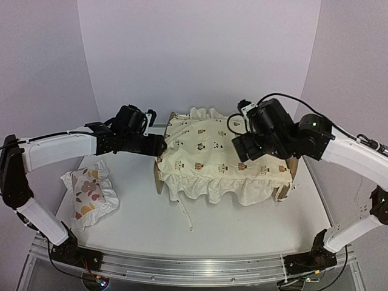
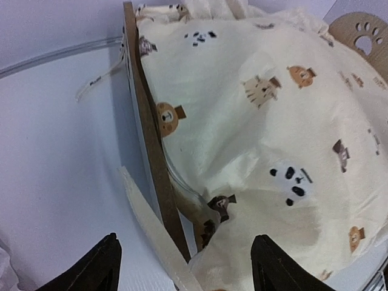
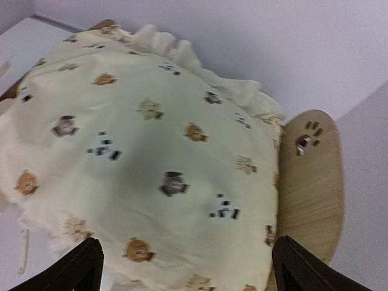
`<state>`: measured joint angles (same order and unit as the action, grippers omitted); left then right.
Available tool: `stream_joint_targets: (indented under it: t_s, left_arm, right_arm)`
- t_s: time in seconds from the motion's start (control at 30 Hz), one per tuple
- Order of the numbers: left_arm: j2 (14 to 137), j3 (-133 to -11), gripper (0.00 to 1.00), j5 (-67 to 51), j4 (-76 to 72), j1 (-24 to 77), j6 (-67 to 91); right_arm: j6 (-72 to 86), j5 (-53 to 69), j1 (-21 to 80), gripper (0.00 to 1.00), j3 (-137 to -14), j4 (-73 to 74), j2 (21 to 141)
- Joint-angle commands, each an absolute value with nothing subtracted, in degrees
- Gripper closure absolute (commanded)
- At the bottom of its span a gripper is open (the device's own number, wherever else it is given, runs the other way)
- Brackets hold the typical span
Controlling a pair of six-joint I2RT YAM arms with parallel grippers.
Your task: Set up the pet bed
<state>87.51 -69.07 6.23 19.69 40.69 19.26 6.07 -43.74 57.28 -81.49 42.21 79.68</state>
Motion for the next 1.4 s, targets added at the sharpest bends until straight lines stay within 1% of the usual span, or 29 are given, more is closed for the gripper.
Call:
stream_joint_targets:
  t_s: [0.0, 0.23, 0.3, 0.37, 0.4, 0.43, 0.53, 0.6, 0.63, 0.67, 0.77, 0.8, 0.9, 1.0, 1.07, 1.23, 1.27, 1.33, 1.37]
  left_arm:
    - [94.26, -72.37, 0.27, 4.07, 20.57, 40.41, 18.73]
    - [99.42, -73.64, 0.29, 3.19, 18.55, 40.43, 19.79]
    - [100.23, -73.77, 0.31, 3.23, 18.48, 40.43, 20.12]
    - [100.69, -73.87, 0.34, 3.42, 18.48, 40.45, 20.44]
    - [100.78, -73.73, 0.37, 3.50, 18.35, 40.43, 20.58]
    - [100.86, -73.58, 0.45, 3.74, 18.22, 40.43, 20.81]
    - [100.91, -73.03, 0.64, 4.51, 18.06, 40.43, 21.28]
    - [100.92, -72.61, 0.74, 4.97, 18.08, 40.43, 21.54]
    - [100.89, -72.47, 0.79, 5.29, 18.29, 40.42, 21.74]
    - [100.72, -72.30, 0.84, 5.59, 18.43, 40.43, 21.88]
    - [99.74, -71.61, 0.90, 6.81, 18.98, 40.46, 22.28]
    - [99.34, -71.48, 0.90, 7.18, 19.23, 40.46, 22.37]
    - [97.90, -71.04, 0.91, 9.19, 20.55, 40.44, 22.67]
    - [95.65, -69.36, 0.91, 11.40, 21.70, 40.39, 23.34]
    - [93.54, -67.98, 0.91, 13.65, 22.38, 40.47, 23.88]
    - [88.04, -64.14, 0.87, 17.80, 24.79, 40.40, 25.54]
    - [87.02, -63.33, 0.85, 18.28, 25.25, 40.38, 25.84]
    - [84.96, -61.69, 0.77, 19.78, 26.44, 40.35, 26.43]
    - [84.17, -61.00, 0.75, 20.77, 27.09, 40.30, 26.63]
  right_arm:
    - [4.23, -50.95, 48.19, 0.02, -82.46, 46.56, 77.44]
    - [5.92, -49.43, 34.26, 0.02, -79.24, 48.07, 79.34]
    - [6.76, -47.24, 29.87, 0.02, -78.25, 48.16, 79.41]
    - [7.95, -42.29, 25.81, 0.02, -77.34, 48.08, 79.55]
    - [8.47, -39.23, 24.23, 0.03, -76.97, 48.08, 79.78]
    - [8.86, -35.66, 22.85, 0.05, -76.63, 47.96, 80.21]
    - [9.12, -30.80, 21.92, 0.15, -76.12, 47.54, 81.98]
    - [9.30, -28.84, 21.90, 0.25, -75.81, 47.35, 82.57]
    - [9.32, -27.77, 21.87, 0.32, -75.63, 47.16, 82.68]
    - [9.43, -26.86, 21.89, 0.41, -75.47, 46.89, 82.59]
    - [9.88, -22.35, 21.90, 0.65, -74.94, 46.25, 81.99]
    - [10.12, -21.02, 21.89, 0.74, -74.82, 46.16, 81.73]
    - [11.57, -16.26, 21.92, 0.87, -74.27, 45.42, 81.50]
    - [13.36, -12.45, 22.90, 0.94, -73.77, 43.70, 81.86]
    - [14.44, -12.36, 24.78, 0.96, -73.86, 42.57, 82.91]
    - [15.09, -14.54, 31.69, 0.97, -77.45, 40.57, 89.54]
    - [15.24, -15.00, 32.80, 0.97, -78.84, 40.48, 91.03]
    - [15.95, -16.11, 34.96, 0.97, -80.95, 40.36, 94.03]
    - [16.46, -16.49, 35.99, 0.99, -82.05, 40.30, 95.24]
